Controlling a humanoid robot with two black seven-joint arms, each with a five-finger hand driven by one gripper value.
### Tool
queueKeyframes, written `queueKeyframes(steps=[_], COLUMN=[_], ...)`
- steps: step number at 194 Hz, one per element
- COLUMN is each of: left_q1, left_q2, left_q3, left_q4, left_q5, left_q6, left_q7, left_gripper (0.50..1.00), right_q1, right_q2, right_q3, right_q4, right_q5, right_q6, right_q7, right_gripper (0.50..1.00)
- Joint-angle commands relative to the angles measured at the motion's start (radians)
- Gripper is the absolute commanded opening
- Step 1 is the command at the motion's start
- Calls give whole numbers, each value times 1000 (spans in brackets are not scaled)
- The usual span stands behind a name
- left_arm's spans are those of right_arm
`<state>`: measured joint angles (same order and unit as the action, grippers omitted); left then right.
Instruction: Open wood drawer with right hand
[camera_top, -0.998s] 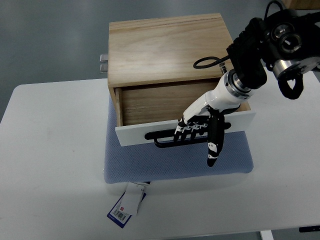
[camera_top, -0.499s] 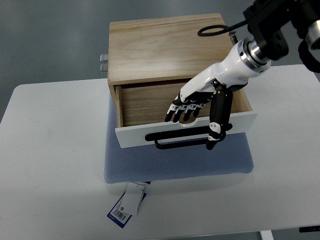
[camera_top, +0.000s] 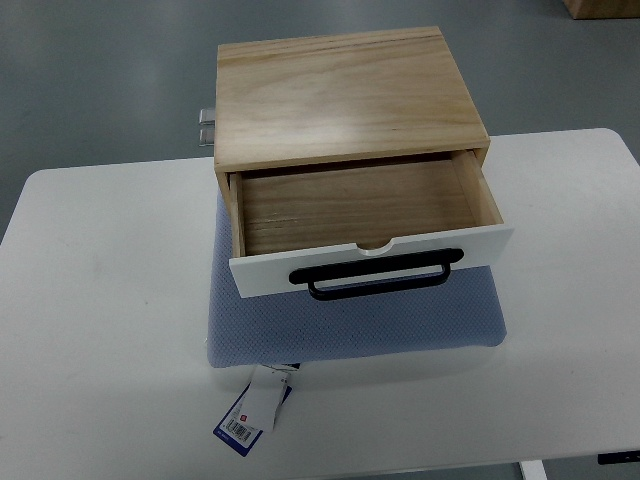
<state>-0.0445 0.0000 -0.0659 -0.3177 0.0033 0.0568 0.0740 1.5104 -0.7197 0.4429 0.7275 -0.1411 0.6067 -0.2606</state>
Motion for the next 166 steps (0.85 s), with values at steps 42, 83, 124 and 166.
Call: queueKeyframes(steps=[42, 83, 124, 166], left_q1=[0, 0, 0, 0], left_q2=[0, 0, 0, 0], left_q3=[0, 1, 0, 0], left_q4=[-3, -4, -4, -4], left_q5=[0, 1, 1, 1], left_q6=[0, 0, 0, 0], left_q7=[1, 1, 1, 1], left_gripper=[1000, 1000, 1000, 1000], right_q1=[-526, -697, -766, -774], right_q2=[197, 365, 442, 465], right_q3=[505, 683, 723, 737], right_q4=[-174, -175, -177, -177], right_q5=[3, 28, 91, 91], right_q6=[-177, -235, -234, -232], right_q7=[333, 405, 466, 468], right_gripper=[942, 942, 944, 944])
